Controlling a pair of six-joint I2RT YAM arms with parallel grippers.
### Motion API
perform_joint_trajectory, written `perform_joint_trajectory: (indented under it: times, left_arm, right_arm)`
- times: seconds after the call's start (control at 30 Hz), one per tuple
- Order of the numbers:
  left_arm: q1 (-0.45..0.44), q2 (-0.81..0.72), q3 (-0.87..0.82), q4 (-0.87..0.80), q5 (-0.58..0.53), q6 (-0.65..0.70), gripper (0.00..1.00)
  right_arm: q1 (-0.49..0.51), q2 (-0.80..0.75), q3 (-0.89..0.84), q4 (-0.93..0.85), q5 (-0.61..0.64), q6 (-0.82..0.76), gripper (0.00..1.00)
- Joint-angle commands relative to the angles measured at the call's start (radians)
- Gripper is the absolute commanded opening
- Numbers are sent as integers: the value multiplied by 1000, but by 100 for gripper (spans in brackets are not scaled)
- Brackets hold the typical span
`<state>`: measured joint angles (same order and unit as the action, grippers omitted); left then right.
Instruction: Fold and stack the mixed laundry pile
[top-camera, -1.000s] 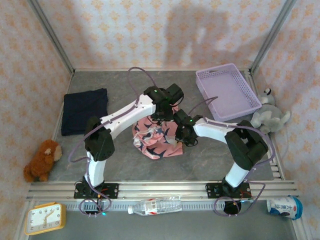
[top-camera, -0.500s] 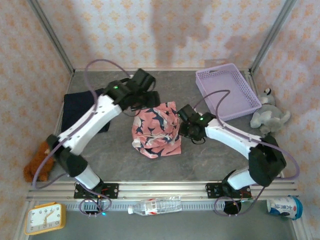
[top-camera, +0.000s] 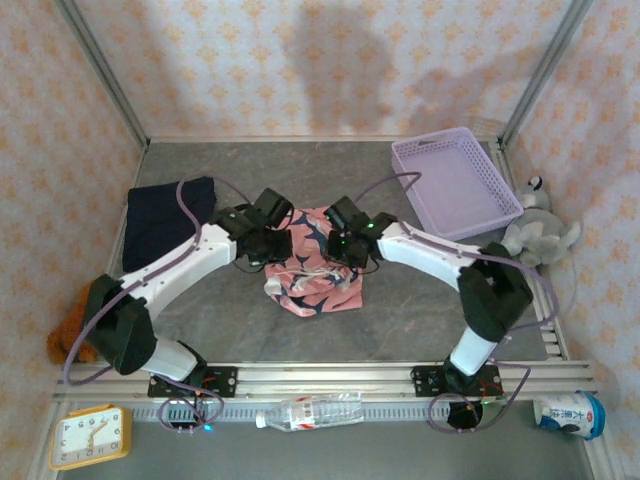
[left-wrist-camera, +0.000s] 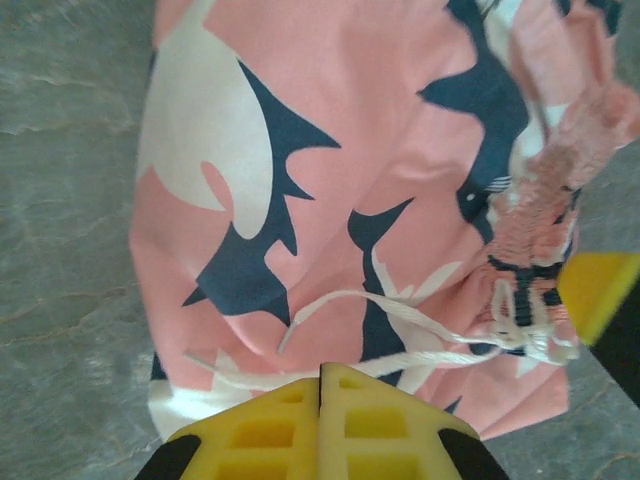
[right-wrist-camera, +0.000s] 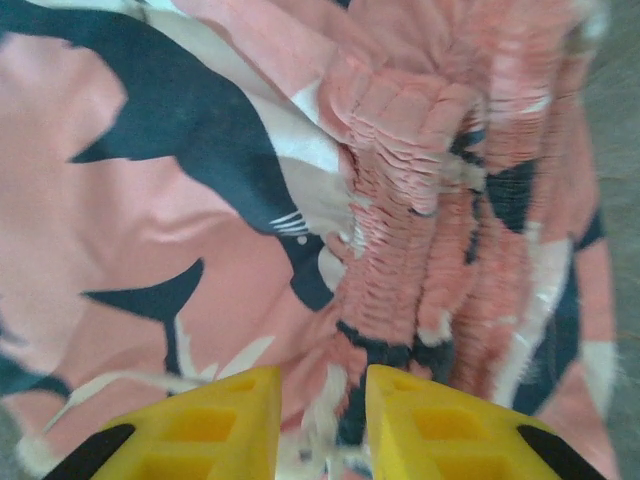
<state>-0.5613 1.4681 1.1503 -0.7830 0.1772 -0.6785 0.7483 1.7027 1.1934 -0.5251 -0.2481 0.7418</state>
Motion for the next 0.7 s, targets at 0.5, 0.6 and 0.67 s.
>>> perform_joint_trajectory:
  times: [0.5, 0.6, 0.67]
  left_arm:
    - [-84, 185, -162, 274, 259, -123, 0]
    - [-132, 178, -68, 249, 295, -175, 0]
    - [-134, 151, 1, 182, 262, -171, 1]
  right_arm:
    - [-94, 304, 231, -33, 12, -97, 25]
    - [-98, 351, 391, -124, 40, -175, 26]
    - [-102, 350, 473, -178, 62, -210, 28]
